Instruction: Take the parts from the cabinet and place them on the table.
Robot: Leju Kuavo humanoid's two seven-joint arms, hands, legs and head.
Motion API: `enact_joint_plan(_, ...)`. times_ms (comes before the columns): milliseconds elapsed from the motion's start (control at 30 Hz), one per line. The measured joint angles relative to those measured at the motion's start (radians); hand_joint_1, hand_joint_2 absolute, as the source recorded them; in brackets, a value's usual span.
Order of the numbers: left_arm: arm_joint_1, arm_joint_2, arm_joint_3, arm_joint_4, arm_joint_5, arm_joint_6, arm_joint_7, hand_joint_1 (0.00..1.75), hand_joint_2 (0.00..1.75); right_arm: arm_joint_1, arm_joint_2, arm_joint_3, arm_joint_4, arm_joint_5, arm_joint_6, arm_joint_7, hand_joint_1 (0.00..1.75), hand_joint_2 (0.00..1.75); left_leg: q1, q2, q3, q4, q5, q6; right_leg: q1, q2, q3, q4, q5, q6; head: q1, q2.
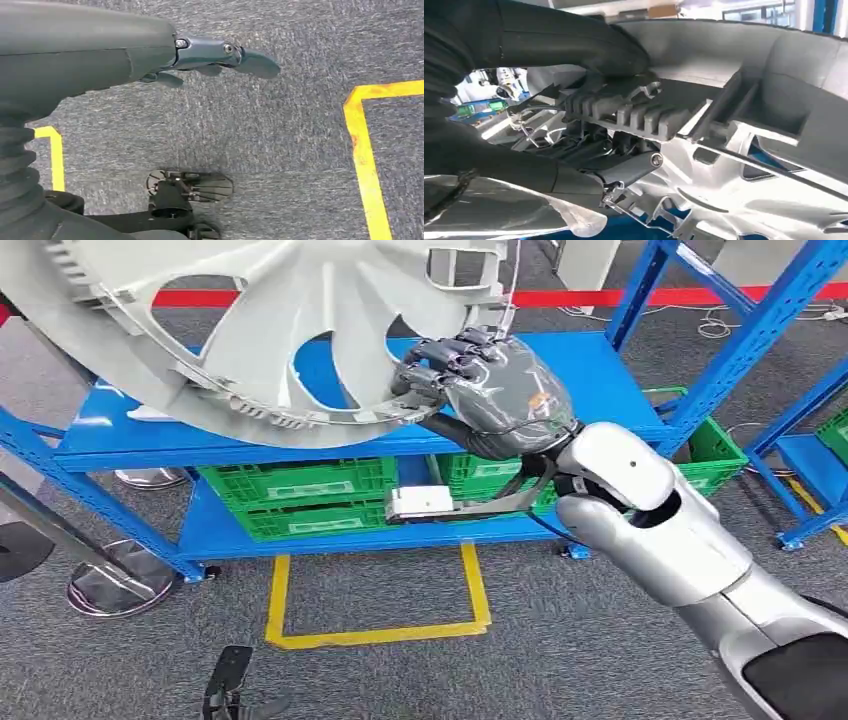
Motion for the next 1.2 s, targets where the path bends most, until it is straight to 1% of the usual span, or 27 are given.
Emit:
enact_joint_plan(100, 0.003, -0.001, 0.001, 0.0, 0.0, 0.0, 0.003, 0.0, 1.75, 0.003, -0.004, -0.001, -0.003, 0.0, -0.002, 0.001, 1.75, 1.75, 0.002, 0.001, -0.012, -0.002, 0.013, -0.018, 0.0, 0.004, -0.011, -0.001, 0.0, -0.011, 0.0, 0.0)
enact_joint_plan(133, 0.003, 0.001, 0.001, 0.0, 0.0, 0.001, 0.003, 0.0, 1.75, 0.003, -0.004, -0.001, -0.003, 0.0, -0.002, 0.001, 1.75, 1.75, 0.0, 0.001, -0.015, 0.002, 0.005, -0.022, -0.01, 0.001, -0.009, -0.011, 0.009, -0.023, 0.0, 0.0)
enact_joint_plan(167, 0.002, 0.001, 0.001, 0.0, 0.0, 0.001, 0.003, 0.0, 1.75, 0.003, -0.004, -0.001, -0.003, -0.001, -0.003, 0.001, 1.75, 1.75, 0.001, 0.0, -0.022, 0.021, -0.018, -0.029, -0.01, 0.0, -0.01, -0.012, 0.013, -0.029, -0.003, 0.0)
enact_joint_plan(200, 0.002, 0.001, 0.001, 0.0, 0.0, 0.001, 0.003, 0.0, 1.75, 0.002, -0.004, -0.001, -0.004, -0.002, -0.003, 0.001, 1.75, 1.75, 0.003, 0.0, -0.04, 0.077, -0.06, -0.035, -0.01, 0.0, -0.013, -0.012, 0.016, -0.034, -0.006, 0.0)
enact_joint_plan(267, 0.003, 0.003, 0.001, 0.0, 0.001, 0.001, 0.003, 0.0, 1.75, 0.003, -0.004, 0.0, -0.005, -0.002, -0.005, 0.001, 1.75, 1.75, 0.007, 0.0, -0.099, 0.244, -0.143, -0.044, -0.01, 0.0, -0.021, -0.01, 0.02, -0.037, -0.006, 0.0)
enact_joint_plan(300, 0.003, 0.003, 0.001, 0.0, 0.001, 0.001, 0.003, 0.0, 1.75, 0.004, -0.004, 0.0, -0.005, -0.002, -0.005, 0.001, 1.75, 1.75, 0.007, 0.0, -0.117, 0.3, -0.163, -0.046, -0.009, 0.0, -0.025, -0.008, 0.023, -0.037, -0.006, 0.0)
enact_joint_plan(333, 0.003, 0.003, 0.001, 0.0, 0.002, 0.001, 0.003, 0.0, 1.75, 0.006, -0.004, 0.001, -0.005, -0.002, -0.005, 0.0, 1.75, 1.75, 0.007, 0.0, -0.115, 0.308, -0.159, -0.046, -0.01, 0.0, -0.03, -0.007, 0.025, -0.037, -0.006, 0.0)
enact_joint_plan(367, 0.002, 0.003, 0.002, 0.0, 0.002, 0.001, 0.003, 0.0, 1.75, 0.006, -0.004, 0.001, -0.005, -0.002, -0.005, 0.0, 1.75, 1.75, 0.007, 0.0, -0.088, 0.271, -0.134, -0.046, -0.01, 0.001, -0.033, -0.006, 0.028, -0.035, -0.006, 0.0)
enact_joint_plan(433, 0.001, 0.004, 0.002, 0.0, 0.003, 0.001, 0.003, 0.0, 1.75, 0.005, -0.004, -0.002, -0.005, -0.002, -0.005, 0.001, 1.75, 1.75, 0.007, 0.0, 0.004, 0.106, -0.059, -0.041, -0.01, 0.002, -0.037, -0.001, 0.031, -0.031, -0.006, 0.0)
enact_joint_plan(467, 0.001, 0.005, 0.002, 0.0, 0.006, 0.002, 0.003, 0.0, 1.75, 0.004, -0.004, -0.002, -0.006, -0.002, -0.006, 0.001, 1.75, 1.75, 0.007, -0.001, 0.046, 0.023, -0.043, -0.036, -0.01, 0.001, -0.038, 0.001, 0.032, -0.029, -0.006, 0.0)
enact_joint_plan(500, -0.001, 0.005, 0.002, 0.0, 0.006, 0.002, 0.003, 0.0, 1.75, 0.003, -0.005, -0.002, -0.007, -0.002, -0.006, 0.001, 1.75, 1.75, 0.003, -0.002, 0.055, 0.003, -0.052, -0.032, -0.001, 0.002, -0.047, 0.006, 0.035, -0.022, -0.006, 0.0)
enact_joint_plan(600, -0.001, 0.005, 0.002, 0.0, 0.007, 0.003, 0.003, 0.0, 1.75, 0.003, -0.005, -0.002, -0.01, -0.002, -0.007, 0.0, 1.75, 1.75, 0.0, -0.004, 0.04, 0.007, -0.046, -0.015, -0.005, 0.001, -0.058, 0.003, 0.048, -0.004, -0.004, 0.0)
enact_joint_plan(633, -0.001, 0.004, 0.003, 0.0, 0.007, 0.003, 0.003, 0.0, 1.75, 0.003, -0.006, -0.002, -0.01, -0.002, -0.007, 0.001, 1.75, 1.75, 0.004, -0.003, 0.038, -0.002, -0.037, -0.002, -0.004, 0.001, -0.061, 0.003, 0.05, 0.003, -0.005, 0.0)
enact_joint_plan(667, -0.003, 0.004, 0.003, 0.0, 0.007, 0.003, 0.003, 0.0, 1.75, 0.002, -0.008, -0.003, -0.011, -0.002, -0.007, 0.001, 1.75, 1.75, 0.007, 0.0, 0.036, -0.007, -0.029, 0.007, -0.006, 0.002, -0.078, 0.015, 0.028, 0.008, -0.003, 0.0)
enact_joint_plan(700, -0.004, 0.004, 0.004, 0.0, 0.006, 0.003, 0.003, 0.0, 1.75, 0.0, -0.009, -0.004, -0.011, -0.002, -0.007, 0.001, 1.75, 1.75, 0.007, 0.0, 0.03, -0.007, -0.024, 0.014, -0.006, 0.001, -0.095, 0.064, -0.014, 0.012, 0.0, 0.0)
enact_joint_plan(767, -0.004, 0.003, 0.004, 0.0, 0.006, 0.003, 0.003, 0.0, 1.75, 0.002, -0.01, -0.004, -0.011, -0.002, -0.007, 0.001, 1.75, 1.75, 0.006, 0.001, 0.016, -0.007, -0.015, 0.018, -0.007, 0.002, -0.157, 0.226, -0.097, 0.019, 0.0, 0.0)
enact_joint_plan(800, -0.004, 0.004, 0.005, 0.0, 0.006, 0.003, 0.003, 0.0, 1.75, 0.004, -0.01, -0.003, -0.011, -0.002, -0.007, 0.001, 1.75, 1.75, 0.005, 0.002, 0.008, -0.006, -0.009, 0.018, -0.007, 0.002, -0.184, 0.296, -0.126, 0.021, 0.0, 0.0)
enact_joint_plan(833, -0.004, 0.004, 0.005, 0.0, 0.006, 0.003, 0.003, 0.0, 1.75, 0.006, -0.011, -0.003, -0.011, -0.002, -0.007, 0.001, 1.75, 1.75, 0.004, 0.002, 0.001, -0.006, -0.004, 0.018, -0.007, 0.001, -0.189, 0.324, -0.132, 0.021, 0.0, 0.0)
enact_joint_plan(867, -0.004, 0.004, 0.006, 0.0, 0.006, 0.003, 0.003, 0.0, 1.75, 0.006, -0.013, -0.003, -0.011, -0.002, -0.007, 0.001, 1.75, 1.75, 0.003, 0.002, -0.004, -0.006, 0.001, 0.017, -0.007, 0.001, -0.167, 0.298, -0.115, 0.019, 0.0, 0.0)
enact_joint_plan(900, -0.004, 0.004, 0.006, 0.0, 0.006, 0.003, 0.004, 0.0, 1.75, 0.005, -0.014, -0.003, -0.011, -0.002, -0.007, 0.001, 1.75, 1.75, 0.003, 0.002, -0.008, -0.006, 0.005, 0.015, -0.007, 0.001, -0.122, 0.228, -0.082, 0.015, 0.0, 0.0)
enact_joint_plan(967, -0.004, 0.003, 0.006, 0.0, 0.006, 0.006, 0.006, 0.0, 1.75, 0.002, -0.014, -0.003, -0.011, -0.002, -0.007, 0.001, 1.75, 1.75, 0.003, 0.001, -0.01, -0.005, 0.01, 0.009, -0.005, 0.001, -0.004, 0.038, -0.013, 0.004, 0.001, 0.0)
enact_joint_plan(1000, -0.004, 0.003, 0.007, 0.0, 0.006, 0.006, 0.006, 0.0, 1.75, 0.0, -0.014, -0.004, -0.012, -0.002, -0.007, 0.001, 1.75, 1.75, 0.0, 0.001, -0.015, -0.004, 0.015, 0.003, -0.001, 0.0, 0.018, -0.002, -0.029, -0.002, -0.001, 0.0)
enact_joint_plan(1033, -0.005, 0.003, 0.007, 0.0, 0.006, 0.007, 0.008, 0.0, 1.75, -0.004, -0.014, -0.004, -0.014, -0.003, -0.007, 0.001, 1.75, 1.75, -0.002, 0.001, -0.023, 0.0, 0.02, -0.003, 0.001, 0.002, 0.023, -0.014, -0.024, -0.003, -0.001, 0.0)
enact_joint_plan(1100, -0.004, 0.002, 0.007, 0.0, 0.006, 0.008, 0.011, 0.0, 1.75, -0.002, -0.015, -0.005, -0.013, -0.002, -0.008, 0.001, 1.75, 1.75, 0.001, 0.002, -0.028, -0.002, 0.032, -0.014, 0.004, 0.004, 0.013, -0.005, -0.018, -0.012, 0.0, 0.0)
enact_joint_plan(1133, -0.003, 0.002, 0.007, 0.0, 0.006, 0.008, 0.012, 0.0, 1.75, -0.002, -0.016, -0.006, -0.013, -0.003, -0.008, 0.002, 1.75, 1.75, -0.003, 0.001, -0.029, -0.004, 0.036, -0.021, 0.0, 0.003, 0.01, -0.011, -0.009, -0.022, -0.001, 0.0)
enact_joint_plan(1167, -0.004, 0.004, 0.007, 0.0, 0.006, 0.008, 0.012, 0.0, 1.75, -0.003, -0.016, -0.006, -0.013, -0.003, -0.008, 0.001, 1.75, 1.75, 0.0, 0.0, -0.034, 0.003, 0.022, -0.024, -0.008, -0.003, 0.01, -0.019, 0.002, -0.029, 0.0, 0.0)
enact_joint_plan(1200, -0.005, 0.004, 0.007, 0.0, 0.006, 0.008, 0.012, 0.0, 1.75, -0.003, -0.016, -0.007, -0.014, -0.003, -0.008, 0.001, 1.75, 1.75, -0.001, -0.001, -0.047, 0.035, -0.018, -0.031, -0.008, -0.002, 0.004, -0.02, 0.009, -0.037, -0.006, 0.0)
